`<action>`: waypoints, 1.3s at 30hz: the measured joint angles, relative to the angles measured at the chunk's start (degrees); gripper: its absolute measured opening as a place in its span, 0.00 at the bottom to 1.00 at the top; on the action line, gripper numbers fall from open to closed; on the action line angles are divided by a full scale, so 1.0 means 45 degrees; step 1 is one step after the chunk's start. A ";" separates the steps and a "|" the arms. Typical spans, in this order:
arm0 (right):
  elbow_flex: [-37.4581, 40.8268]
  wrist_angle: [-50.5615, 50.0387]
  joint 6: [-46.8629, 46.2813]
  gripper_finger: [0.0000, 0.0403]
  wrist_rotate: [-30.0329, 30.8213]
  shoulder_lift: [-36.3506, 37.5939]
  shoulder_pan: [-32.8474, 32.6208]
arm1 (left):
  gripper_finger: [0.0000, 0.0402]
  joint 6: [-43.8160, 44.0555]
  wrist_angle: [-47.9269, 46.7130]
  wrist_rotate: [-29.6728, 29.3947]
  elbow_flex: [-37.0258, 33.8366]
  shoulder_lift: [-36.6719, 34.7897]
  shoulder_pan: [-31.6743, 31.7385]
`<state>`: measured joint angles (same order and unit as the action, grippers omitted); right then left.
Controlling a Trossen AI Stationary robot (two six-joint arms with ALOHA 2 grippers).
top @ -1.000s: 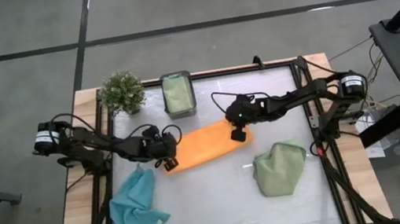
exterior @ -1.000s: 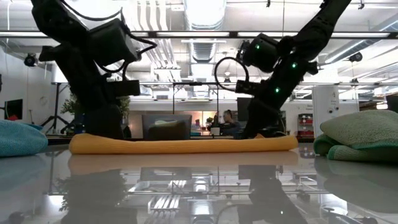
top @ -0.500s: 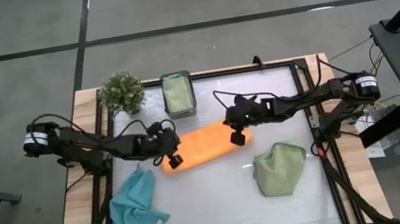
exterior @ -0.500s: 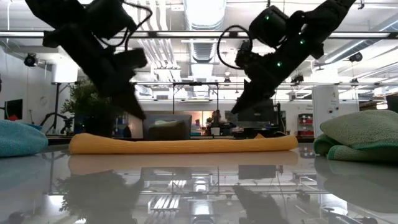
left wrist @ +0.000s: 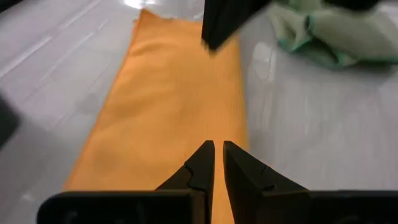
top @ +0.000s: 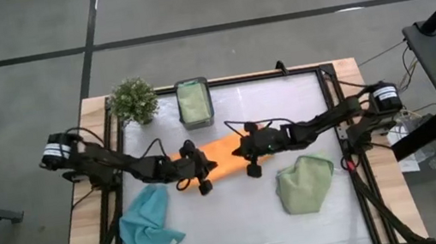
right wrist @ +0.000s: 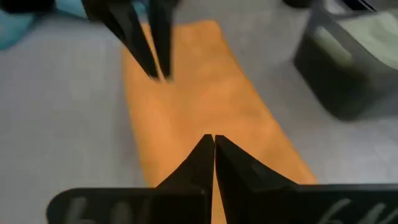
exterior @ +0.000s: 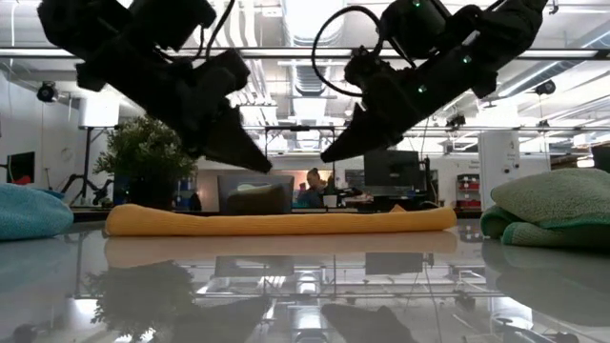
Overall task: Fold microfiber towels
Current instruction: Fold the yellow towel
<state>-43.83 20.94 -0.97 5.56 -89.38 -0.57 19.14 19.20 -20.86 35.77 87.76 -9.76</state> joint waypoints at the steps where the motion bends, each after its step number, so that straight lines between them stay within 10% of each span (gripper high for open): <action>1: 0.0000 0.0313 0.0010 0.02 0.0000 -0.0186 -0.0124 | 0.05 -0.0008 0.0222 0.0133 0.0093 0.0202 -0.0014; 39: 0.0180 -0.0498 -0.0266 0.02 0.0117 -0.2328 -0.0901 | 0.05 0.0341 -0.1095 0.1361 0.1215 0.2880 -0.0189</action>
<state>-43.03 18.70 -2.17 6.09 -99.85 -4.62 20.68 14.27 -14.73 41.23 100.72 -10.61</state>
